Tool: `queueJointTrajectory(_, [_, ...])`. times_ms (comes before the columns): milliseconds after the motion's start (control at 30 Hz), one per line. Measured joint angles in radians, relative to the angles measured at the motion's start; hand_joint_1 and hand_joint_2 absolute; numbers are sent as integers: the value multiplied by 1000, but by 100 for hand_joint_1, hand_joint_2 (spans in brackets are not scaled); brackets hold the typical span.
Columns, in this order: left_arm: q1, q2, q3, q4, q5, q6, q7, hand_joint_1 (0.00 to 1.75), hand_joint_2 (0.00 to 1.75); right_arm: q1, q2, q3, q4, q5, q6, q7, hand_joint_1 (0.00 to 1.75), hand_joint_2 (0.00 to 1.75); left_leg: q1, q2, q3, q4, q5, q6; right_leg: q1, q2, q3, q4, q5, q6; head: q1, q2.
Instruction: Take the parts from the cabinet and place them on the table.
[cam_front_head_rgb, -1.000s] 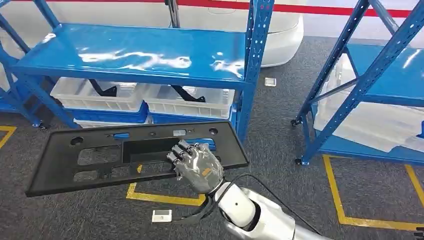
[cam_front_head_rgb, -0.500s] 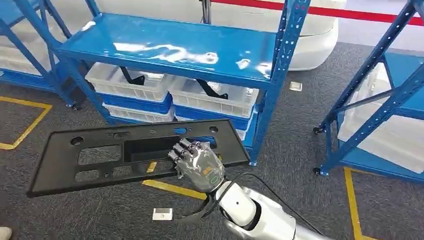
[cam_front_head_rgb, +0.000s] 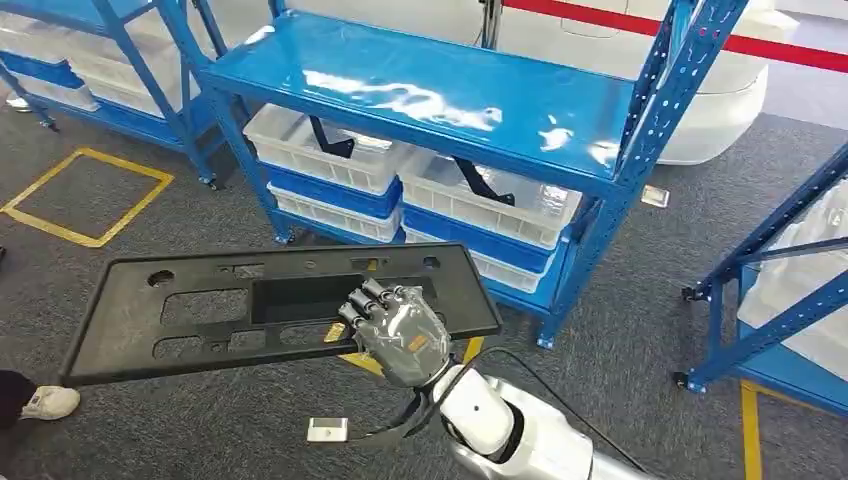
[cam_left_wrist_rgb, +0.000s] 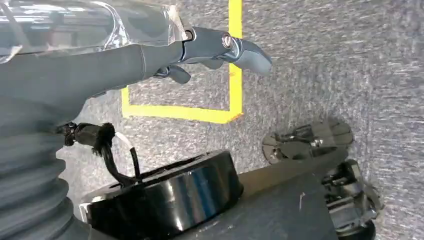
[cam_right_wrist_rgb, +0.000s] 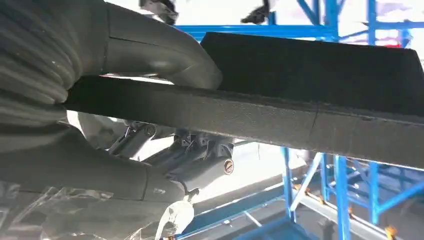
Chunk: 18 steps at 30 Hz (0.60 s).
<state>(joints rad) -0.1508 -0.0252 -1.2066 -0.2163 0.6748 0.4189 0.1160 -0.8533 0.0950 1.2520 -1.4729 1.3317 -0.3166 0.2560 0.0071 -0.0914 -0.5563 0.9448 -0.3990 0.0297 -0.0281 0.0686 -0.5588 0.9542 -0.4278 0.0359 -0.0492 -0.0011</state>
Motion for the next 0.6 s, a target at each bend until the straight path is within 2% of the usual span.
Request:
queueJointTrajectory(67, [1, 0, 0, 0, -2, 0, 0, 0, 175, 1, -1, -1, -2, 4, 1, 2, 175, 175, 7, -14, -9, -6, 7, -12, 10, -13, -8, 11, -1, -3, 0, 0])
queueJointTrajectory(100, [1, 0, 0, 0, -2, 2, 0, 0, 175, 0, -1, -1, -3, 7, 1, 3, 175, 175, 9, -25, -11, -5, 8, -20, 9, -25, -7, 5, 3, -11, 0, 0])
queueJointTrajectory(133, [1, 1, 0, 0, -2, 3, 0, 0, 175, 0, -1, -2, -4, 8, 1, 3, 175, 175, 10, 0, -19, 9, -6, -23, 4, -39, -4, 0, 6, -16, -1, 0])
queueJointTrajectory(167, [1, 1, 0, 0, -3, 3, 0, 0, 175, 0, 0, -2, -6, 9, 1, 3, 175, 175, 4, 38, -38, 53, -35, -28, 4, -46, -3, 0, 5, -21, -2, 0])
queueJointTrajectory(200, [-3, 1, 0, 0, -5, 3, 0, 0, 175, 0, 0, -3, -8, 10, 2, 4, 175, 175, 6, 58, -74, 133, -74, -33, 5, -57, -3, 0, 5, -26, -2, 0])
queueJointTrajectory(267, [-11, 1, 0, 0, -5, 3, -1, 0, 175, 1, -3, -4, -10, 10, 3, 5, 175, 175, 6, 72, -142, 291, -136, -39, 9, -82, -3, 0, 4, -28, -2, 0])
queueJointTrajectory(300, [-14, 1, 0, 0, -6, 2, -1, 0, 175, 2, -5, -3, -10, 11, 3, 5, 175, 175, 6, 74, -156, 330, -141, -40, 11, -97, -3, 0, 3, -28, -2, 0])
queueJointTrajectory(333, [-13, 1, 0, 0, -8, 2, -1, 0, 175, 3, -5, -3, -10, 12, 4, 5, 175, 175, 6, 76, -142, 311, -125, -38, 12, -107, -3, 0, 3, -28, -1, 0])
queueJointTrajectory(367, [-10, 1, 0, 0, -9, 2, 0, 0, 175, 3, -5, -3, -11, 14, 5, 5, 175, 175, 6, 80, -106, 245, -92, -35, 13, -115, -2, 0, 3, -28, -1, 0])
queueJointTrajectory(400, [-5, 1, -1, 0, -9, 2, 1, 0, 175, 3, -5, -3, -13, 15, 5, 5, 175, 175, 5, 89, -58, 154, -51, -30, 14, -122, -1, 0, 3, -28, -2, 0])
queueJointTrajectory(433, [-4, 1, -1, 0, -9, 2, 1, 0, 175, 3, -5, -3, -15, 15, 6, 5, 175, 175, 4, 96, -35, 111, -34, -27, 15, -125, -1, 0, 3, -28, -2, 0])
queueJointTrajectory(500, [-4, 1, -1, 0, -9, 2, 1, 0, 175, 3, -5, -3, -15, 15, 6, 5, 175, 175, 4, 96, -35, 111, -34, -27, 15, -125, -1, 0, 3, -28, -2, 0])
queueJointTrajectory(567, [-2, 1, -2, 0, -9, 1, 2, 0, 175, 2, -5, -3, -16, 15, 6, 5, 175, 175, 3, 103, -20, 82, -22, -25, 15, -127, 0, 0, 3, -27, -2, 0])
queueJointTrajectory(600, [0, 1, -2, 0, -10, 1, 3, 0, 175, 1, -5, -3, -18, 15, 6, 5, 175, 175, -1, 124, 4, 35, -6, -19, 16, -131, 0, 0, 2, -26, -2, 0])
